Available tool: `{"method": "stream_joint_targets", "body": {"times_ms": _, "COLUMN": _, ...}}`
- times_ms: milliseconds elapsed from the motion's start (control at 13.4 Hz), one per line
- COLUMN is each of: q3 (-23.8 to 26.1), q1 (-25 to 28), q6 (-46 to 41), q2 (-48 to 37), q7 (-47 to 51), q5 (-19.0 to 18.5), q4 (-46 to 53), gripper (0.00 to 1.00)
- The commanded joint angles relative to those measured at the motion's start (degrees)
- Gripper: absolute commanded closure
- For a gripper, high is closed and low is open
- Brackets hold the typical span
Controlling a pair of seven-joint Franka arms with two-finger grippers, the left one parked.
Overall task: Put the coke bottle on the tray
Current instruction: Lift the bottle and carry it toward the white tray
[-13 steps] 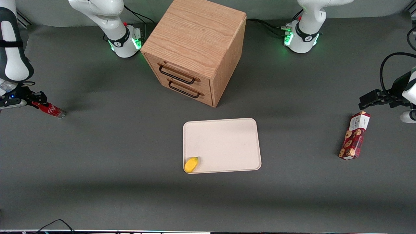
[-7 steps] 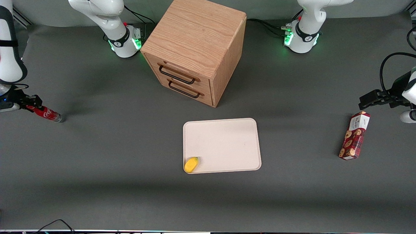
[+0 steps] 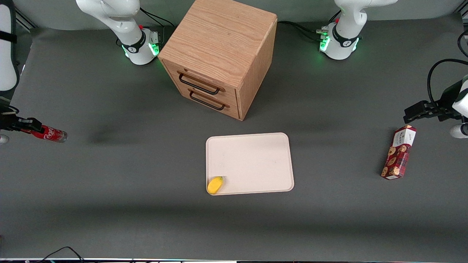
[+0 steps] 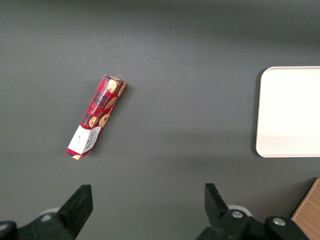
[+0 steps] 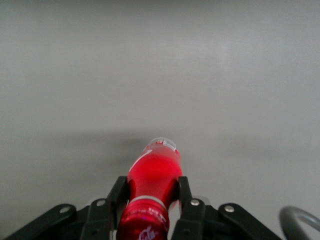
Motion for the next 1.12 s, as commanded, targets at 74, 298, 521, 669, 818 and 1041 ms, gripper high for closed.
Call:
{"method": "stream_joint_targets", "body": {"times_ms": 74, "q3": 12.1, "q1": 1.3, "q6": -13.5, "q2": 1.6, "q7": 21.0, "q5": -1.9, "q4": 13.3, "gripper": 1.00}}
{"method": "stream_joint_targets", "body": {"times_ms": 298, "q3": 23.4, "q1": 3.4, "q6": -15.9, "q2": 4.3, "q7": 38.6, "q5": -2.5, "q4": 19.0, "gripper": 1.00}}
{"method": "stream_joint_targets", "body": {"times_ms": 521, "q3": 30.0, "q1": 10.3, "q6": -21.3, "q2": 14.7, "q7": 54.5, "q5": -7.6, "q4": 29.4, "gripper": 1.00}}
{"method": "stream_joint_targets", "body": {"times_ms": 669, "q3": 32.9, "q1": 14.6, "q6": -21.5, "q2": 22.2, "q7": 64.8, "q5": -8.3, "q4": 37.5, "gripper": 1.00}}
{"method": "stream_joint_targets", "body": {"times_ms": 818, "q3": 33.0, "q1": 18.7, "q6": -18.4, "q2": 25.0, "q7": 70.3, "q5": -8.4, "q4": 39.2, "gripper": 1.00}}
{"method": "stream_joint_targets", "body": {"times_ms": 1041, "q3": 33.1, "q1": 21.5, "q6": -9.5, "q2": 27.1, "q7": 78.3, "q5": -7.9, "q4": 38.0, "gripper": 1.00}}
